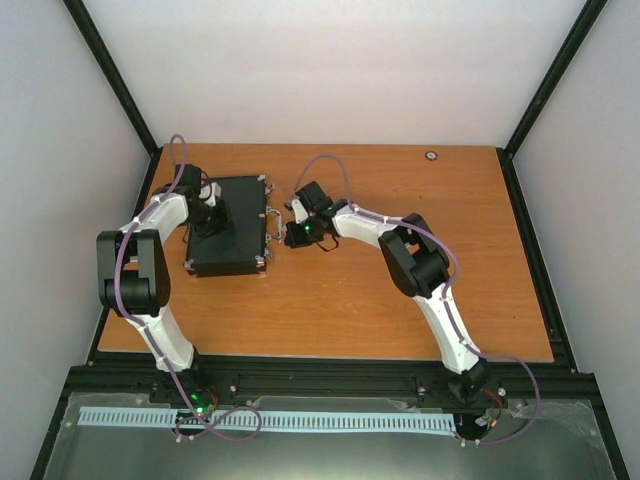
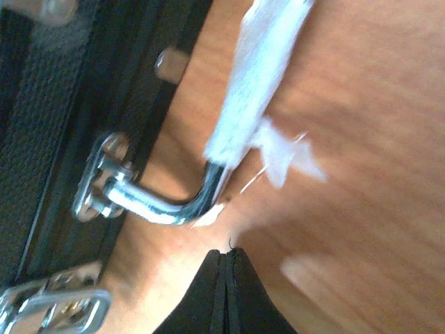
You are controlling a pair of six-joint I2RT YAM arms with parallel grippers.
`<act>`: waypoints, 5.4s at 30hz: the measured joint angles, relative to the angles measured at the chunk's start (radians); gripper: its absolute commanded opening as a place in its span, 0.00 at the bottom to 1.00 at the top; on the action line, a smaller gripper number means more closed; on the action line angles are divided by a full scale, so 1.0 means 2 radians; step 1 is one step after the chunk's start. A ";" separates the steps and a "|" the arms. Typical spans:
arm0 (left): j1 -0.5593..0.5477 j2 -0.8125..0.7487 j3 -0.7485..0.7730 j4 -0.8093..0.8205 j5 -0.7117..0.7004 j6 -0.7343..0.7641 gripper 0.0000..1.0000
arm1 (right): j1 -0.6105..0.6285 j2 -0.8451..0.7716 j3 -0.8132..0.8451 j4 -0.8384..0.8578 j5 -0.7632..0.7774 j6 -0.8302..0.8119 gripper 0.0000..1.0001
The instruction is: Pack up texas hold em set
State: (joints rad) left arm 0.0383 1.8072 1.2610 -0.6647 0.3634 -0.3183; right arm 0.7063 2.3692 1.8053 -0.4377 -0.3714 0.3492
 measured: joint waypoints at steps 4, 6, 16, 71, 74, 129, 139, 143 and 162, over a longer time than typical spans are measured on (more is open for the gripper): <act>0.000 0.002 0.002 0.000 0.000 0.000 0.01 | -0.010 -0.017 -0.059 0.055 -0.084 0.000 0.03; 0.000 0.003 0.003 0.001 0.001 0.000 0.01 | -0.013 -0.026 -0.101 0.099 -0.144 0.008 0.03; 0.000 0.004 0.003 0.002 0.002 0.000 0.01 | -0.013 -0.030 -0.158 0.157 -0.265 0.023 0.03; -0.001 0.008 0.008 0.010 -0.002 -0.002 0.01 | 0.008 -0.006 -0.041 0.040 -0.115 0.015 0.03; -0.001 0.008 0.008 0.010 -0.001 -0.002 0.01 | 0.005 -0.026 -0.076 0.048 -0.120 0.014 0.03; 0.003 0.017 -0.001 0.042 -0.009 -0.002 0.01 | 0.009 0.067 0.022 0.095 -0.303 0.060 0.03; 0.003 0.020 0.004 0.043 -0.008 -0.004 0.01 | 0.014 0.029 -0.030 0.094 -0.217 0.034 0.03; 0.003 0.024 0.009 0.042 -0.006 -0.004 0.01 | 0.015 0.010 -0.050 0.084 -0.201 0.026 0.03; 0.005 0.025 0.008 0.043 -0.018 -0.004 0.01 | 0.019 0.070 0.030 0.081 -0.265 0.050 0.03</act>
State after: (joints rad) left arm 0.0475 1.8568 1.2774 -0.5777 0.3275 -0.3260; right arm 0.7433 2.5088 1.8645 -0.2764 -0.9012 0.4492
